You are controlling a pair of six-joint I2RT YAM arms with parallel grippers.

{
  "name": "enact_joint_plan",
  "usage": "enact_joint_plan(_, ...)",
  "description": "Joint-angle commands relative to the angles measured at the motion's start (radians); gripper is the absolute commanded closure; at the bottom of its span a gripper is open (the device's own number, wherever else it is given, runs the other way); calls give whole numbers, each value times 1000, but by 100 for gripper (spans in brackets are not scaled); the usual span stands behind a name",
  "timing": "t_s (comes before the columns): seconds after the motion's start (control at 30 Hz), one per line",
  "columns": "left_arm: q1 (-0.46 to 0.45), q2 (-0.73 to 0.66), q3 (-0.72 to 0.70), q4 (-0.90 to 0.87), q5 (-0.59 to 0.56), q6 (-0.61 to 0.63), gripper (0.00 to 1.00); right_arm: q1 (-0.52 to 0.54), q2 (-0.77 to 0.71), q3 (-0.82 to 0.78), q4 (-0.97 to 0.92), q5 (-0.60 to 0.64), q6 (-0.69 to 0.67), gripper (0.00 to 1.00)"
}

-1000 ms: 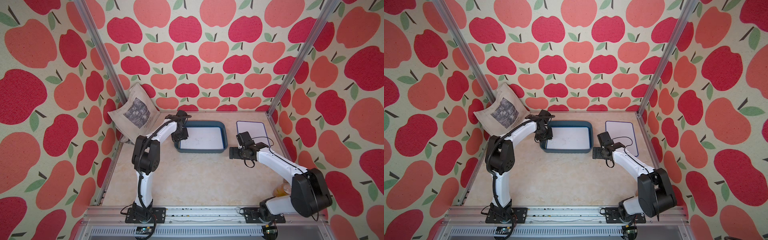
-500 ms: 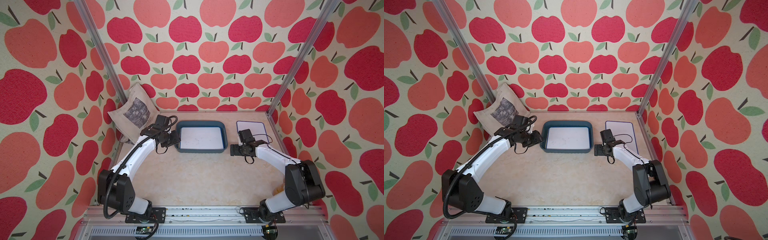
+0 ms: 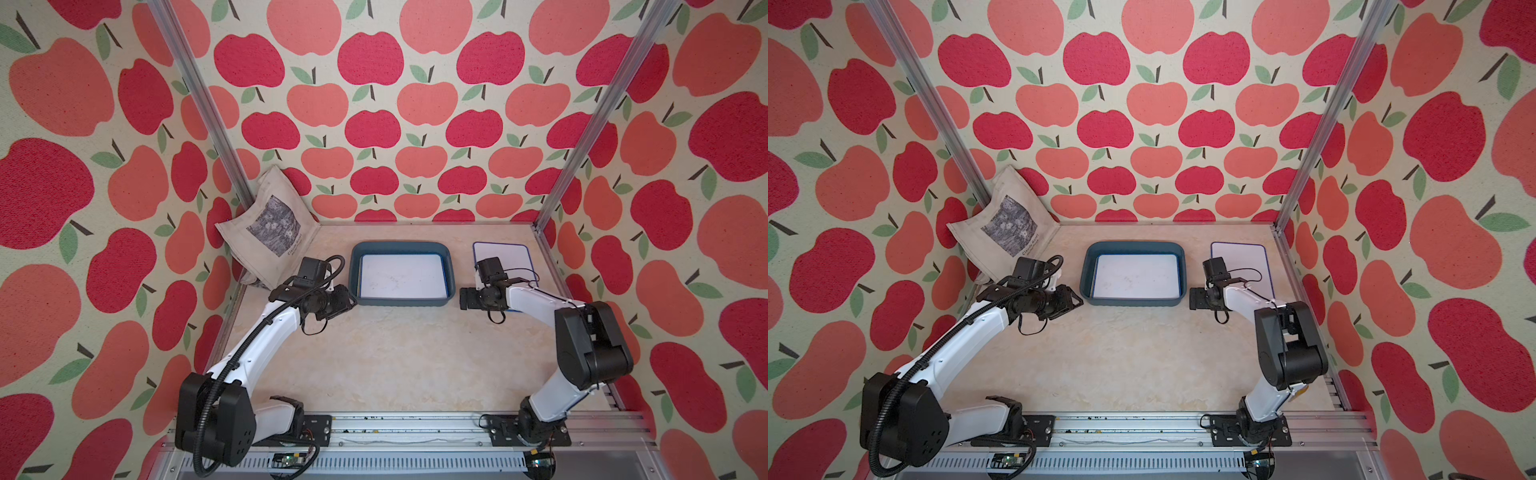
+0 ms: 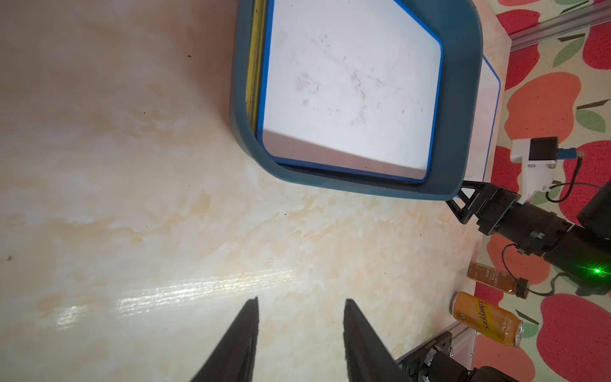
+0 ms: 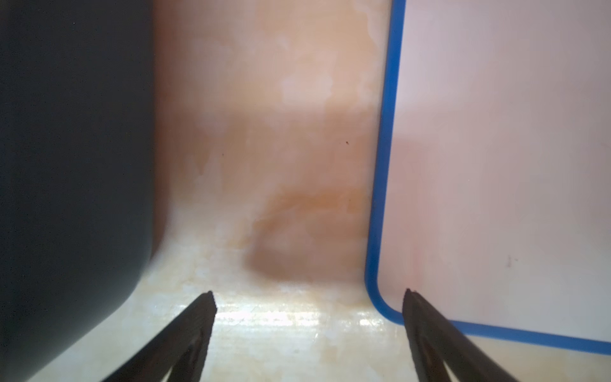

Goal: Put the whiteboard into the storage box
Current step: Move the whiteboard to the center of the board.

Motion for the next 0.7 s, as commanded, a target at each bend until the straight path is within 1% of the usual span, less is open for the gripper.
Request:
enact_joint_plan(0.0,5,6,-17,37,21,-19,55,-19,25,24,23,-32,-16,7)
enact_joint_plan(0.33,8,36,-19,46,27,-23,55,-28,75,32,11,-65,6,8)
enact_joint_plan(0.57,11,38,-22,41,25,-23,55,-28,46,-8,-4,-122,46,8)
enact_joint_plan(0.67,12,35,-25,41,26,-23,55,-24,31,-40,1,-172,60,9)
